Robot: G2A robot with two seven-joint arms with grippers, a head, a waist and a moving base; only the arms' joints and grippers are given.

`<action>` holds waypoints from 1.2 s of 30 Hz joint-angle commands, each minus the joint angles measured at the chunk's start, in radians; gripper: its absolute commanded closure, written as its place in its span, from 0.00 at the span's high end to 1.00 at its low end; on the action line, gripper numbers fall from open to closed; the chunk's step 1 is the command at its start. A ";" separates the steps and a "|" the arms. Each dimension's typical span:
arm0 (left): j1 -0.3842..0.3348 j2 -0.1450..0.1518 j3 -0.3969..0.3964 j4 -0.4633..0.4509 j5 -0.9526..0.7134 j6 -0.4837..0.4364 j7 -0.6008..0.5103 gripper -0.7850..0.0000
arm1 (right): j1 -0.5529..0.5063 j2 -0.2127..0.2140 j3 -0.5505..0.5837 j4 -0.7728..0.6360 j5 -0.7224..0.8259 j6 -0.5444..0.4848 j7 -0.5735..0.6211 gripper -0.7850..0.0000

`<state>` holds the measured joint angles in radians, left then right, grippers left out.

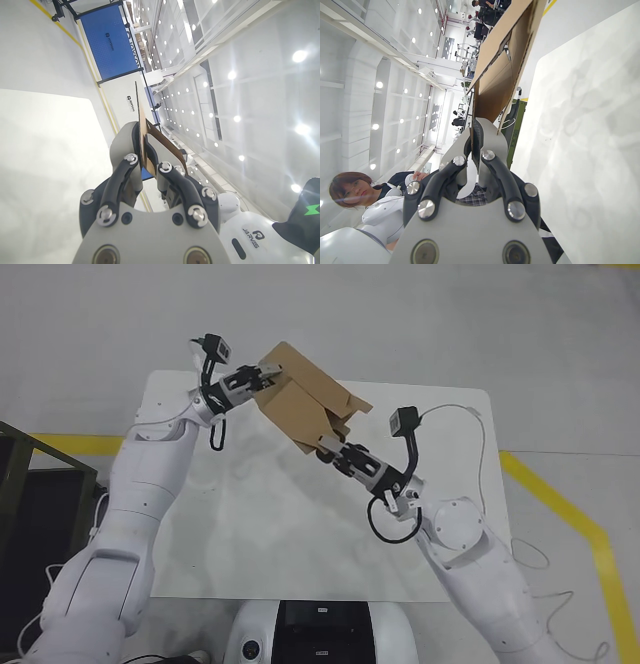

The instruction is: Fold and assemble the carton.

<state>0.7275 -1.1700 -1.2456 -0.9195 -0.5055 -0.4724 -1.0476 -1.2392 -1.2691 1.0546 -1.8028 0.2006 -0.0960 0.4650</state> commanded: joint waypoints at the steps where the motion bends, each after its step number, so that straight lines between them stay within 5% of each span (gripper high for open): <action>1: 0.003 0.003 -0.004 -0.004 0.027 -0.014 0.007 0.00 | 0.001 0.000 0.003 -0.005 -0.003 0.006 -0.003 0.00; 14: 0.027 0.023 -0.019 -0.063 0.163 -0.043 0.048 0.00 | -0.007 0.001 0.031 -0.026 0.000 0.027 -0.002 0.00; 36: 0.055 0.057 -0.073 -0.099 0.115 -0.020 -0.108 0.00 | 0.012 0.006 0.108 0.018 -0.015 0.033 -0.004 0.00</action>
<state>0.7816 -1.1144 -1.3170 -1.0169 -0.3918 -0.4930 -1.1500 -1.2275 -1.2629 1.1618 -1.7865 0.1866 -0.0636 0.4600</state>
